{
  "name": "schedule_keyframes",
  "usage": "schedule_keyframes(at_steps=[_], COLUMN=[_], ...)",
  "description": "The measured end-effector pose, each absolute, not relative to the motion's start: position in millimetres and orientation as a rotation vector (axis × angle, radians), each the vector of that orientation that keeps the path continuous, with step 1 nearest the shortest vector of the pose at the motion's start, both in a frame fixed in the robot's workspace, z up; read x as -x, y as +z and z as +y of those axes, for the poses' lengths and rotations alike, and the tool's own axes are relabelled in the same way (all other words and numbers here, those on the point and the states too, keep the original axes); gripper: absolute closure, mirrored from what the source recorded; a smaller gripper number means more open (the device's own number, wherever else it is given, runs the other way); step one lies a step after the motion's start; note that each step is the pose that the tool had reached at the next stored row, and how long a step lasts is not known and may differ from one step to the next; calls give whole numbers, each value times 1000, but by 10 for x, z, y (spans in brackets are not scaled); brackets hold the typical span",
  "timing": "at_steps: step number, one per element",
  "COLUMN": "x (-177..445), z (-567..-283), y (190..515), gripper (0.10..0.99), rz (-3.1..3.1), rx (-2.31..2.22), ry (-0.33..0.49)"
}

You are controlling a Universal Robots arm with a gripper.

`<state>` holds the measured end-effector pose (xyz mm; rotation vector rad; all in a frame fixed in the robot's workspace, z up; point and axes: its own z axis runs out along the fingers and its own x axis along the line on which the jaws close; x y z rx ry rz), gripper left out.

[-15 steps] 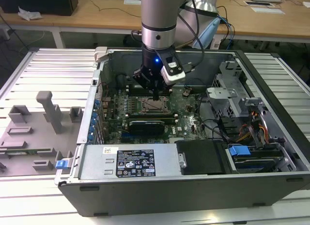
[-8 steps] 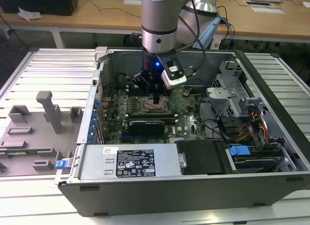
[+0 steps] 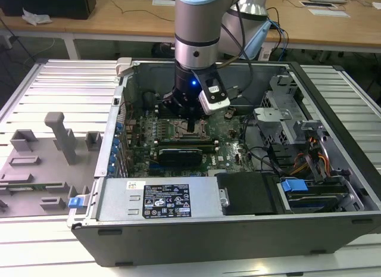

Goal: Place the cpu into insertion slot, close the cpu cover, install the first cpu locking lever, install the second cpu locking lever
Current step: 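Install the second cpu locking lever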

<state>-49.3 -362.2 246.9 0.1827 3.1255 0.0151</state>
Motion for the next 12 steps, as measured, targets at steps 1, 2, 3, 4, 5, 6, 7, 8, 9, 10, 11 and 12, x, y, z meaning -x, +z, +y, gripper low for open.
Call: schedule_keyframes(at_steps=[1, 2, 3, 4, 5, 6, 7, 8, 9, 10, 11, 12], x=[490, 490, 489, 490, 490, 490, 494, 503, 533, 555, 567, 582], z=[-3630, -3633, -3634, -3634, -3634, -3634, -3635, -3636, -3646, -3666, -3674, -3687], y=[2466, 2464, 2463, 2464, 2464, 2464, 2460, 2456, 2447, 2439, 2435, 2430], gripper=[980, 980, 980, 980, 980, 980, 980, 980, 980, 980, 980, 980], rz=[3150, 3166, 3172, 3172, 3172, 3172, 3172, 3171, 3169, 3169, 3169, 3169], rx=[-184, -185, -186, -186, -186, -186, -186, -185, -183, -182, -182, -181], ry=[13, 12, 11, 11, 11, 11, 11, 15, 31, 50, 57, 67])
